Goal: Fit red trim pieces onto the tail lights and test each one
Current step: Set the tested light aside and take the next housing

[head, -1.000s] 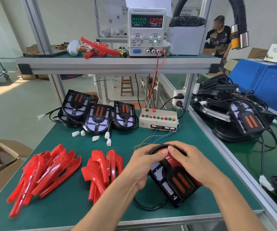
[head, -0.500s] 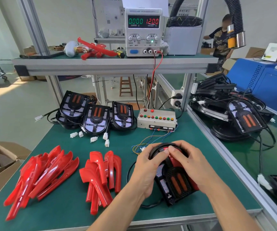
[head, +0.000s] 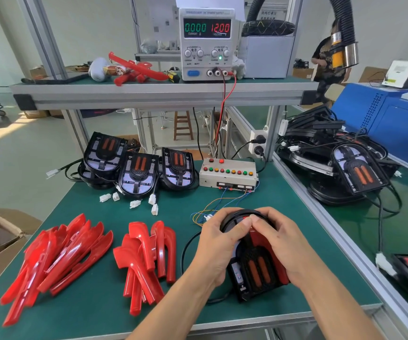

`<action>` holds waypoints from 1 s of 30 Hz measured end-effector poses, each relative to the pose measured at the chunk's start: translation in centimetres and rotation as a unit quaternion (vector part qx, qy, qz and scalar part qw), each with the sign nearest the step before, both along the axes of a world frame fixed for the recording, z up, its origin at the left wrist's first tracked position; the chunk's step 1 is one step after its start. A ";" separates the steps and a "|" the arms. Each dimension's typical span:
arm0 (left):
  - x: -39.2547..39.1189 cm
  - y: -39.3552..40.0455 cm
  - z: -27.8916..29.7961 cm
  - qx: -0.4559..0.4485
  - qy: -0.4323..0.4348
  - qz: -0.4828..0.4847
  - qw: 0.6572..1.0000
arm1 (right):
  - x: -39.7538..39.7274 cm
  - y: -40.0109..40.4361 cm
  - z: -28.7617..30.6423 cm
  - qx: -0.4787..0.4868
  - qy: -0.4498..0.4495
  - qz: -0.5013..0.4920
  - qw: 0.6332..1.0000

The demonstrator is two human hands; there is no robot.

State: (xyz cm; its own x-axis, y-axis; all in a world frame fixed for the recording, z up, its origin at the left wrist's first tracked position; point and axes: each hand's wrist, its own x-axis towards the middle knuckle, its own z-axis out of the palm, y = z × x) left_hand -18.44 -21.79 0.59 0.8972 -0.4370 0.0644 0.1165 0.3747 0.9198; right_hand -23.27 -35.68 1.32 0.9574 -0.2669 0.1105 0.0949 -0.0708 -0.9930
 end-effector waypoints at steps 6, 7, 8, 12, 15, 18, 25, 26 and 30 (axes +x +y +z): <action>0.3 0.1 -0.1 0.031 -0.020 -0.003 0.999 | -0.2 -0.3 -0.4 -0.056 -0.017 -0.003 0.998; 0.4 0.3 -0.1 0.034 -0.019 -0.014 0.999 | -0.3 -0.6 -0.4 -0.057 -0.011 0.005 0.998; 0.5 0.4 -0.1 0.038 -0.020 -0.026 0.999 | -0.6 -0.9 -0.5 -0.056 -0.003 0.019 0.998; 0.8 0.5 -0.1 0.050 -0.044 -0.042 0.997 | -1.5 -2.2 -0.7 -0.105 -0.009 0.049 0.993; 0.7 0.2 -0.3 0.055 -0.064 -0.033 0.996 | -1.7 -2.3 -0.9 -0.147 -0.026 0.024 0.989; 0.8 0.2 -0.4 0.073 -0.074 -0.031 0.994 | -1.6 -2.0 -1.4 -0.163 -0.039 -0.002 0.986; 0.4 1.9 -0.2 0.252 -0.125 0.068 0.957 | -1.4 -3.3 -3.7 -0.089 -0.015 -0.092 0.992; 0.3 2.7 -0.1 0.257 -0.133 0.097 0.952 | -1.3 -3.4 -3.9 -0.085 -0.010 -0.109 0.990; -0.6 7.4 0.5 0.260 -0.179 0.161 0.935 | -0.6 -3.3 -4.2 -0.075 -0.004 -0.125 0.989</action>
